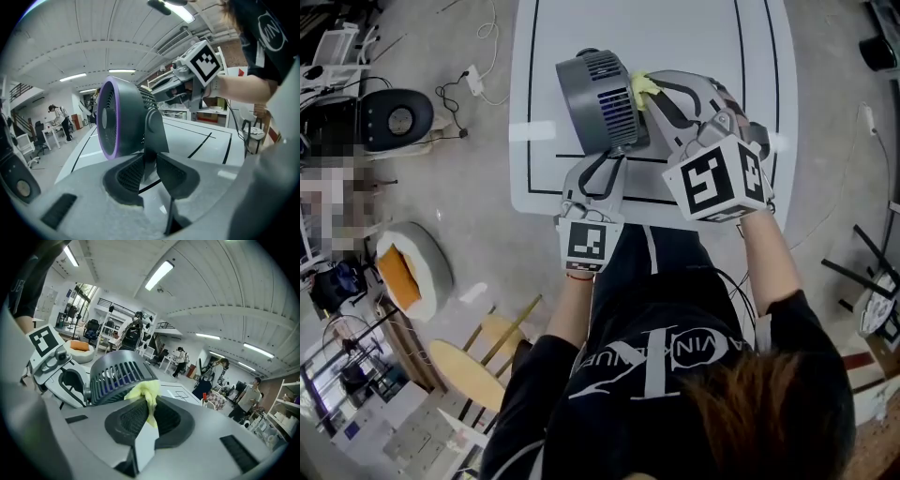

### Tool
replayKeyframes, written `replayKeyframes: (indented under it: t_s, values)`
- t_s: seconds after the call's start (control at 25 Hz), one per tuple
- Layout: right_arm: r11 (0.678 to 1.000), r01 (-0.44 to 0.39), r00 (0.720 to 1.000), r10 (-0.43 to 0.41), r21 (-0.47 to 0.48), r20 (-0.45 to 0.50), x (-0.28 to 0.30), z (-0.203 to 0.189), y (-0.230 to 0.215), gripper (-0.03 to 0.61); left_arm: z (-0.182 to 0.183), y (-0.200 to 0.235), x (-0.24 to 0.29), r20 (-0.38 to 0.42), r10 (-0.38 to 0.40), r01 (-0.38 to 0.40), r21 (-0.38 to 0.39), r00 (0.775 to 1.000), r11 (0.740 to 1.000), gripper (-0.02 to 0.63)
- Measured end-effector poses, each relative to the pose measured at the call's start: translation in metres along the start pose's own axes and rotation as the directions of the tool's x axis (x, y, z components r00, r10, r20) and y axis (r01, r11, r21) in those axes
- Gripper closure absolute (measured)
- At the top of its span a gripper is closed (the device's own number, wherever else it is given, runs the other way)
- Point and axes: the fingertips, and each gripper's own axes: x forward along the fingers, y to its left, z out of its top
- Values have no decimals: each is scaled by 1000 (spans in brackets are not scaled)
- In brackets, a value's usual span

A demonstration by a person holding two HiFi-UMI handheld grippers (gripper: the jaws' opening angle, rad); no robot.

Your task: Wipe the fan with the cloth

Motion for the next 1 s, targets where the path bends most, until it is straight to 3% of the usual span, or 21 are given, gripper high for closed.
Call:
replayKeyframes:
  t_s: [0.4, 0.76, 1.0]
  values:
    - [999, -33, 999, 33, -6, 11, 40, -6, -33, 551, 5, -1, 7, -10, 6, -6, -14, 1000, 1000, 525]
    - [996, -81, 996, 82, 50, -36, 68, -28, -13, 552, 0, 2, 3, -6, 17, -17, -11, 1000, 1000, 523]
    - [981, -158, 982, 168, 115, -83, 63, -48, 17, 552, 3, 2, 0, -6, 15, -15, -16, 1000, 1000, 523]
